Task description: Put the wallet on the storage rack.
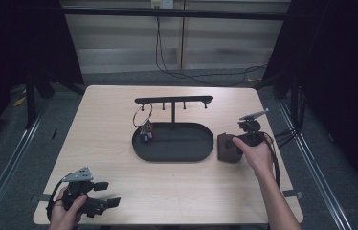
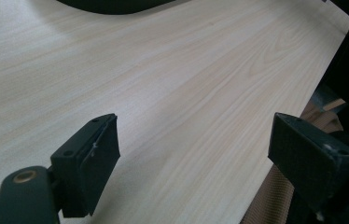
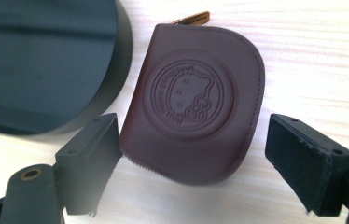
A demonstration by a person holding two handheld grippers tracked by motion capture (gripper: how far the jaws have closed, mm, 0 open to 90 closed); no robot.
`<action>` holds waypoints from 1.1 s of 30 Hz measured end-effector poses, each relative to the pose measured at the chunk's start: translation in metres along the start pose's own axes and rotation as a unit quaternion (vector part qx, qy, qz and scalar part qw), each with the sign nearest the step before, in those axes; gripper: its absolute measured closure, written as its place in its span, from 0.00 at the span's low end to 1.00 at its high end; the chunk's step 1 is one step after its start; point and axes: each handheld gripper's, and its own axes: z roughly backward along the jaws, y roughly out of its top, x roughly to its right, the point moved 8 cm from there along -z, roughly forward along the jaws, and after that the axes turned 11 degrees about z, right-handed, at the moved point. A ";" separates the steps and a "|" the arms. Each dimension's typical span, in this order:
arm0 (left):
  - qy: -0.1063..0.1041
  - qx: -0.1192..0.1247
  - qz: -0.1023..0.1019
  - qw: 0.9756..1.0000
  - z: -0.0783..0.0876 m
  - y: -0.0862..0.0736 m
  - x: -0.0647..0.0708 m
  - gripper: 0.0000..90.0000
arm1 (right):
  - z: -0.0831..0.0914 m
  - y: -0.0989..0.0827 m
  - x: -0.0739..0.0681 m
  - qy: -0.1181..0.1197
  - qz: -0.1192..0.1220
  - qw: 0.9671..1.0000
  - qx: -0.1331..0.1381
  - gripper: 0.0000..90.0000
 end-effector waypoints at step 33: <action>-0.005 -0.012 0.004 1.000 -0.004 -0.002 -0.001 0.18 | -0.045 0.006 0.012 0.028 -0.065 0.995 -0.067 0.16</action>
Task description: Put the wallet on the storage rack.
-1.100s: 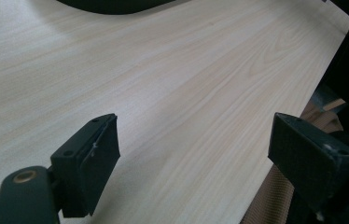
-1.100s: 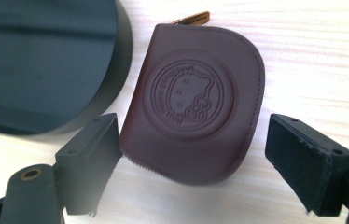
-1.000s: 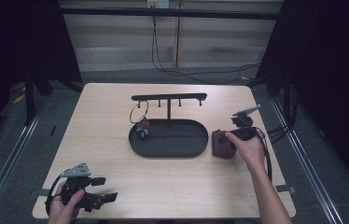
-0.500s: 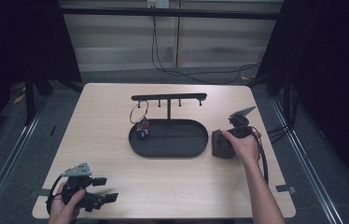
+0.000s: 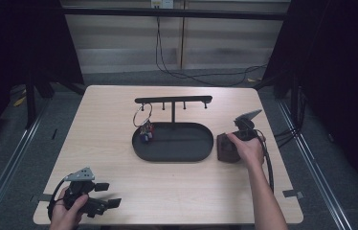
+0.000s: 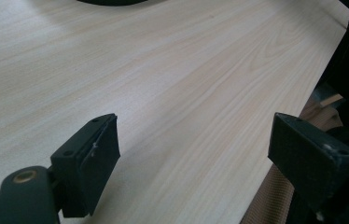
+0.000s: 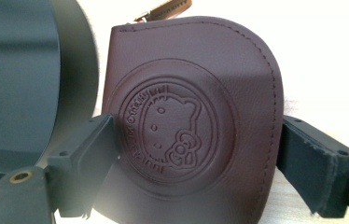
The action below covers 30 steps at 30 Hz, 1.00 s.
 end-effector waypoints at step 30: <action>-0.001 0.005 0.003 1.000 0.003 0.003 -0.004 0.18 | 0.019 0.004 0.011 0.023 -0.042 0.999 -0.009 0.66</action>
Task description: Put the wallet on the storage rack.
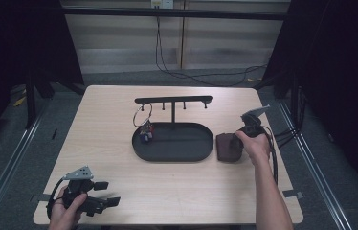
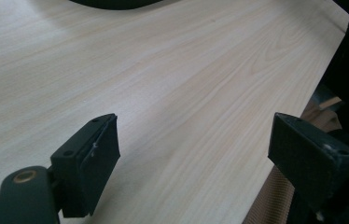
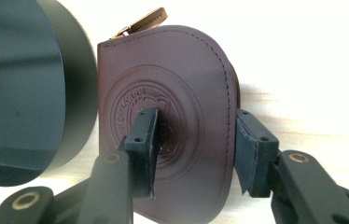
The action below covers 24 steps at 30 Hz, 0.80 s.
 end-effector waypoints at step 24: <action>-0.002 -0.006 0.006 1.000 -0.001 -0.001 -0.002 0.18 | 0.036 0.012 -0.031 -0.059 0.072 0.996 -0.002 0.92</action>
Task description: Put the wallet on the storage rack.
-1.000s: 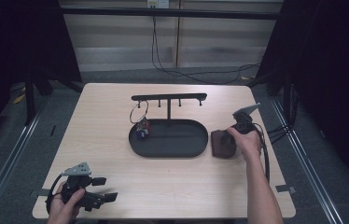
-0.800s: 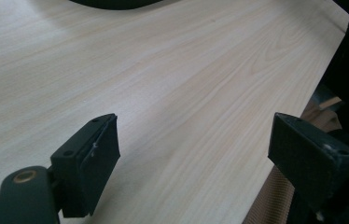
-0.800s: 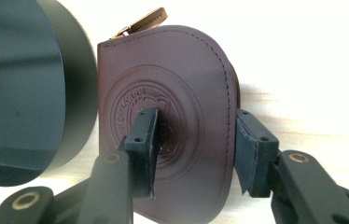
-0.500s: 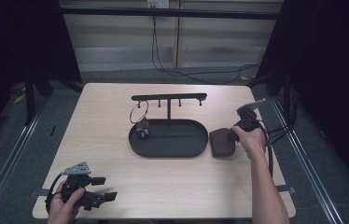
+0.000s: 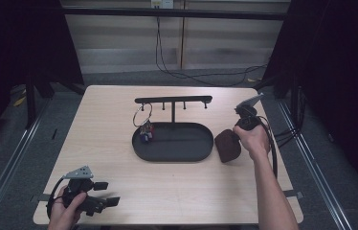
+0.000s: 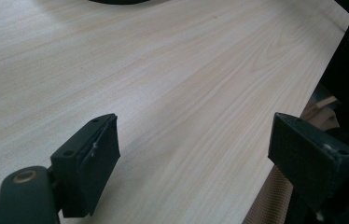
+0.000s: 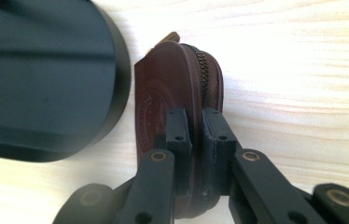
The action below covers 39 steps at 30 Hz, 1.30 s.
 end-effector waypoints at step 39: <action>-0.010 0.002 -0.001 1.000 0.001 0.000 0.003 0.18 | 0.082 0.020 -0.009 -0.071 0.028 0.997 0.012 0.92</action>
